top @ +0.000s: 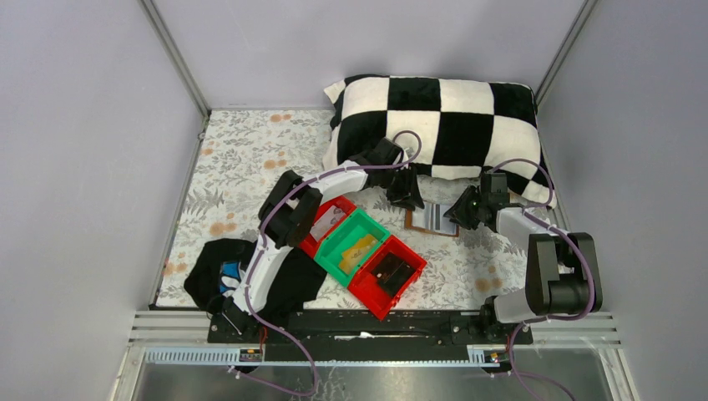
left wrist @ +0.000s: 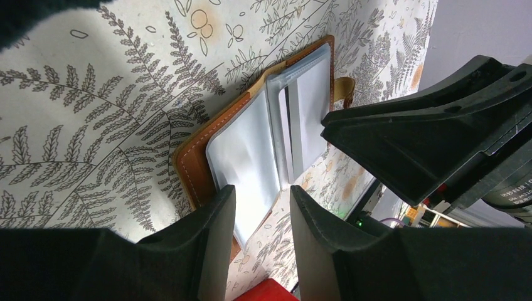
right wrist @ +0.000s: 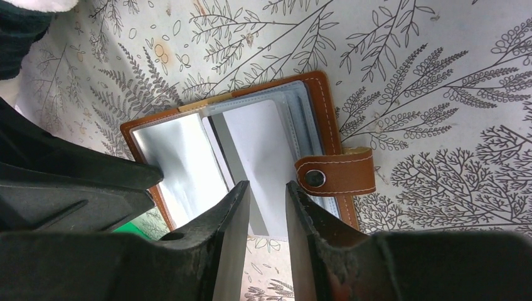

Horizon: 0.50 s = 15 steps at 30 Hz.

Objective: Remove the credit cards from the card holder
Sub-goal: Remove the credit card from the card holder.

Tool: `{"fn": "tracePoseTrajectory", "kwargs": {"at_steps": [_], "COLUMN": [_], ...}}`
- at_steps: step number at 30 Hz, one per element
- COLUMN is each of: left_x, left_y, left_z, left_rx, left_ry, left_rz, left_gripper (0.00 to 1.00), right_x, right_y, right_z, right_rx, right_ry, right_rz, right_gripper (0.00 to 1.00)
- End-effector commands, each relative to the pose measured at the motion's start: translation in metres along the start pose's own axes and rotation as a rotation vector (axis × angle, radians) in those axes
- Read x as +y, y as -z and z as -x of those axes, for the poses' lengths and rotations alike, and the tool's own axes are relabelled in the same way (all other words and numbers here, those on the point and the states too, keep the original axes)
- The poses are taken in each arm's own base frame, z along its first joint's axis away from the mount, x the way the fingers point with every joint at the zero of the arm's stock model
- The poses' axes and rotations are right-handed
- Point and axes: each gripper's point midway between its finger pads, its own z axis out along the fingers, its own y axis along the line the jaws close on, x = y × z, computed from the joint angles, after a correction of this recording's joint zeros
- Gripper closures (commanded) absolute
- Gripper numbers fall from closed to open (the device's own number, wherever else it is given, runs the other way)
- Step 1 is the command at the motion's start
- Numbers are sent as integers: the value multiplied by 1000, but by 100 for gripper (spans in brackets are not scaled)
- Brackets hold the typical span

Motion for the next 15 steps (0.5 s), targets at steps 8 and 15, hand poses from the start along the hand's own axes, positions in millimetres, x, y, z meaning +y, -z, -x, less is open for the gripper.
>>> {"fn": "tracePoseTrajectory", "kwargs": {"at_steps": [8,15], "left_x": [-72,-86], "left_y": [30,13], "left_z": [13,-1], "left_rx": [-64,-14], "left_ry": [-121,-123], "left_rz": [-97,-130], "left_gripper": [58,57], "right_x": [10,9], "right_y": [10,9], "right_z": [27,28], "right_rx": [-104,-102], "right_ry": [26,36], "right_rz": [9,3], "right_gripper": [65,65]}}
